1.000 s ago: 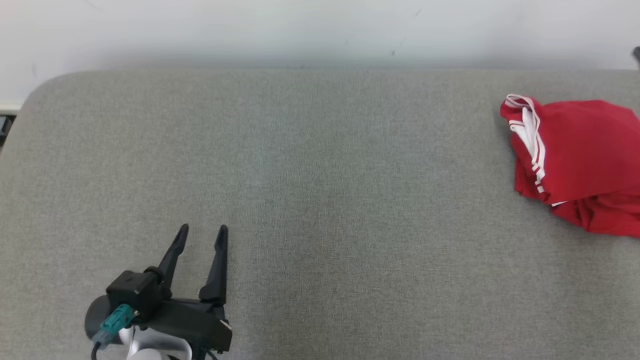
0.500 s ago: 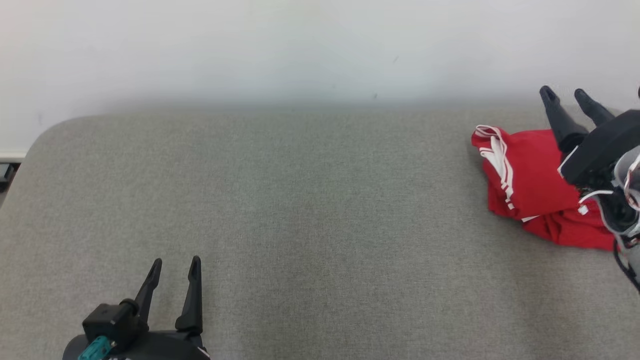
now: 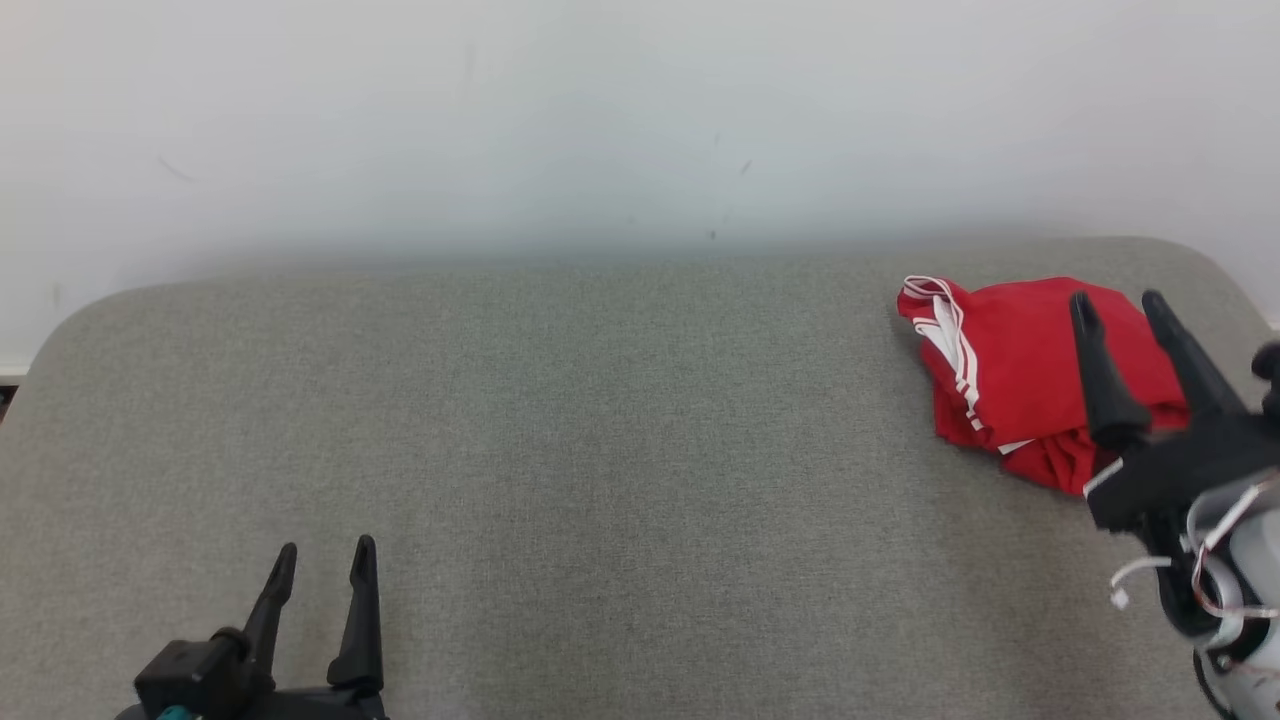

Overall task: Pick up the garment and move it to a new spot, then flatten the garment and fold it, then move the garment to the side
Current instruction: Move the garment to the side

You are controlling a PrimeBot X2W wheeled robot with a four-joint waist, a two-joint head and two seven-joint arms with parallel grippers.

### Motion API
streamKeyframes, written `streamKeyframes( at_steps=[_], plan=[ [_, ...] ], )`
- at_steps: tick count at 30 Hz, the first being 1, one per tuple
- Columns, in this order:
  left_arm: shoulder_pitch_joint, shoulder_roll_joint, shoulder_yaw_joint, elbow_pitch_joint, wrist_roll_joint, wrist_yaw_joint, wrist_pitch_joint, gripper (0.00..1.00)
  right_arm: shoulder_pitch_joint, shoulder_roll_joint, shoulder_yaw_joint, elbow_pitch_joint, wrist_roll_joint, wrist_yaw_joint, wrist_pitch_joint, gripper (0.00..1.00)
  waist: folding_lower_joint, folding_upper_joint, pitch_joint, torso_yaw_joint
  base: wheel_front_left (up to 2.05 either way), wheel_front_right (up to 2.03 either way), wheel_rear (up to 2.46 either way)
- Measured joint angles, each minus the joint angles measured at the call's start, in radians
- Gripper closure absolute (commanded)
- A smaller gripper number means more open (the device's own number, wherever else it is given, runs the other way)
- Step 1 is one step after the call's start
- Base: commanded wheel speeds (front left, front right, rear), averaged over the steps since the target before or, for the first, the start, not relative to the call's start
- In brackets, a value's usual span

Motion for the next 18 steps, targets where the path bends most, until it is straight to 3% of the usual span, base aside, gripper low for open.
streamKeyframes(
  at_steps=[8,18],
  plan=[
    [0.030,0.000,0.022,-0.025,0.000,0.004,0.000,0.00,0.160,0.018,-0.044,-0.079,-0.039,-0.005,-0.055,0.00,0.0000,0.0000,-0.016,-0.015,0.00,0.00,0.00],
    [0.059,0.006,0.051,-0.044,0.007,0.011,0.000,0.00,0.348,0.066,-0.143,-0.104,-0.173,-0.005,-0.064,0.00,0.0001,0.0000,-0.022,-0.020,0.00,0.00,0.00]
  ],
)
